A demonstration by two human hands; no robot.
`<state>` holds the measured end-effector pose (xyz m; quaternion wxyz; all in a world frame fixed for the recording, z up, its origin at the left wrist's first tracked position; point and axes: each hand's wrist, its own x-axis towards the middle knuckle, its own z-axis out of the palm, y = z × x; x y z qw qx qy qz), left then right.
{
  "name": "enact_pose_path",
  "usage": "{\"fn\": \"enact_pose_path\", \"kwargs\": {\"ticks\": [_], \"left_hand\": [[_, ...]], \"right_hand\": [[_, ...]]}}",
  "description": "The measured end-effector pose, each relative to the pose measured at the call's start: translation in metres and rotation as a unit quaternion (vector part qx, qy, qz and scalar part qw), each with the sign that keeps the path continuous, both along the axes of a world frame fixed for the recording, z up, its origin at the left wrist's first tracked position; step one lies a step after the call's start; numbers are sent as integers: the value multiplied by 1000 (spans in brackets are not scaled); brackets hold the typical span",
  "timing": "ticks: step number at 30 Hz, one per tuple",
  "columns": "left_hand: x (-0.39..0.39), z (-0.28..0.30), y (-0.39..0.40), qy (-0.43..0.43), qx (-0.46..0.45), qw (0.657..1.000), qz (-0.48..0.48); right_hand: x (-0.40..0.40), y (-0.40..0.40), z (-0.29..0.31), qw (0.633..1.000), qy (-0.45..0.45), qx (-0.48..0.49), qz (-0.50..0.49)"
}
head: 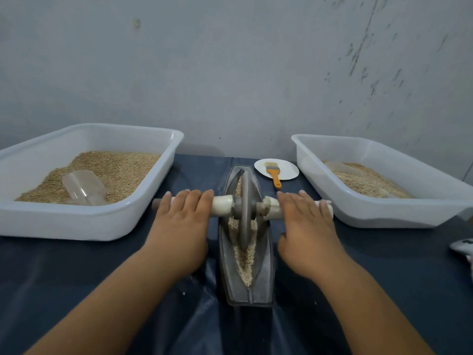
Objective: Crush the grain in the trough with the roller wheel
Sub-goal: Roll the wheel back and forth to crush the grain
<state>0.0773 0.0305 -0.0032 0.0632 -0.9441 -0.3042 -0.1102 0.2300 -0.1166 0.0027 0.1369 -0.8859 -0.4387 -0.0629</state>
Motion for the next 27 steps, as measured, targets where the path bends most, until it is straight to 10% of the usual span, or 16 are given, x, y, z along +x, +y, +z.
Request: {"fn": "enact_pose_path", "kwargs": {"ticks": [5, 14, 27], "left_hand": [[-43, -24, -29, -128, 55, 987, -84], [13, 8, 4, -11, -15, 1000, 10], [-32, -37, -14, -129, -61, 990, -8]], "right_hand": [[-27, -46, -25, 999, -36, 8, 20], [2, 2, 3, 1000, 21, -15, 8], [-44, -37, -2, 997, 19, -59, 50]]}}
